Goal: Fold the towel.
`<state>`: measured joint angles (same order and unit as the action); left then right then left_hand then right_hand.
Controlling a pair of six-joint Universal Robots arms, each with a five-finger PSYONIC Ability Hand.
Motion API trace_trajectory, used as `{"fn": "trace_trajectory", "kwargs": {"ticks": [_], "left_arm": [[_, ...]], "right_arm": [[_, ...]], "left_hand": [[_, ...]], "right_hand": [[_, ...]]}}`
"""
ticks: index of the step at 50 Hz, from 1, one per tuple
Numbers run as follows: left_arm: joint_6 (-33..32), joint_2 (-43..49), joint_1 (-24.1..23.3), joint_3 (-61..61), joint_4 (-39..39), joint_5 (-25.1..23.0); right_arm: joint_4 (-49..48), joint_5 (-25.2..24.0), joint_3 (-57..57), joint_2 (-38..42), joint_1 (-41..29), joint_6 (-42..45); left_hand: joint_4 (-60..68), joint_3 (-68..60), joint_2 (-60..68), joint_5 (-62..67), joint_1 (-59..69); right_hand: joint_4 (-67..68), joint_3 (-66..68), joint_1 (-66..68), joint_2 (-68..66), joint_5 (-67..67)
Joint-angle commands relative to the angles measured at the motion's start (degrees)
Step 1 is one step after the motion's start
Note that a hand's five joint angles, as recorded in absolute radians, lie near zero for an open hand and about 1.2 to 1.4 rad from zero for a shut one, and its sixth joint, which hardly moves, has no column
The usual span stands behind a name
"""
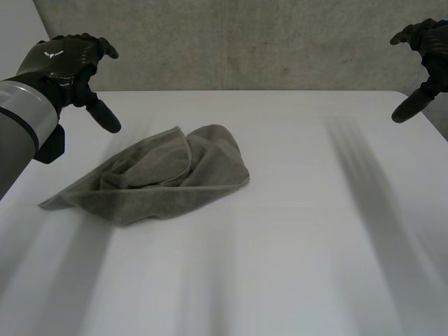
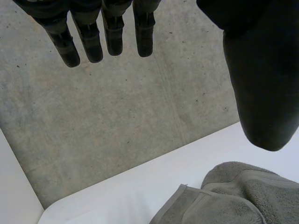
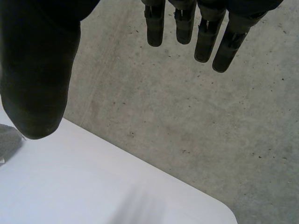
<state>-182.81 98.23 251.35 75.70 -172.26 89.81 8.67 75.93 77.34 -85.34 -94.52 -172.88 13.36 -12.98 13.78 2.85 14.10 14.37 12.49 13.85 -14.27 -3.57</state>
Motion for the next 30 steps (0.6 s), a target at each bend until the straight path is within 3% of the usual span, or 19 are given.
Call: {"fn": "trace_trajectory", "kwargs": {"ticks": [1,6,8,9,11,18,25,30], "left_arm": [[-0.2,0.2,-0.3,0.3,0.1,-0.4],[-0.9,-0.1,-0.6,1.6,0.7,-0.7],[-1.8,-0.6,-0.7,4.1,1.7,-0.8],[-1.8,-0.6,-0.7,4.1,1.7,-0.8],[-3.5,-0.6,-0.2,8.0,1.8,-1.1],[-10.1,0.5,1.7,15.2,1.1,-2.4],[-12.7,3.9,7.6,17.7,-1.8,-6.1],[-13.0,7.7,9.1,16.8,-3.9,-8.4]], "right_arm": [[0.0,-0.6,0.4,0.1,-0.1,0.7],[0.6,-3.6,0.9,0.2,-0.3,1.1],[1.1,-8.7,2.2,0.3,-0.4,1.7],[1.1,-8.7,2.2,0.3,-0.4,1.7],[2.4,-14.6,4.1,0.7,-0.4,2.9],[4.2,-20.5,4.8,5.4,-2.3,5.1],[3.6,-18.1,-0.6,16.5,-11.0,4.8],[-1.2,-9.1,-7.8,27.1,-17.5,2.0]], "left_hand": [[-3.4,3.0,-0.5,0.4,-0.9],[-3.4,3.0,-2.1,-1.1,-2.4],[-3.4,3.0,-3.4,-2.5,-3.7],[-3.4,3.0,-3.4,-2.5,-3.7],[-3.4,3.0,-3.4,-2.5,-3.7],[-3.4,3.0,-2.4,-1.5,-2.7],[-3.4,3.0,-3.2,-2.3,-3.6],[-3.4,3.0,-3.1,-2.1,-3.4]], "right_hand": [[-4.4,-2.5,-3.9,4.3,3.6],[-4.4,-2.5,-3.9,4.3,3.6],[-4.4,-2.5,-3.9,4.3,3.6],[-4.4,-2.5,-3.9,4.3,3.6],[-4.4,-2.5,-3.9,4.3,3.6],[-4.4,-2.5,-3.9,4.3,3.6],[-4.4,-2.5,-3.9,4.3,3.6],[-4.4,-2.5,-3.9,4.3,3.6]]}}
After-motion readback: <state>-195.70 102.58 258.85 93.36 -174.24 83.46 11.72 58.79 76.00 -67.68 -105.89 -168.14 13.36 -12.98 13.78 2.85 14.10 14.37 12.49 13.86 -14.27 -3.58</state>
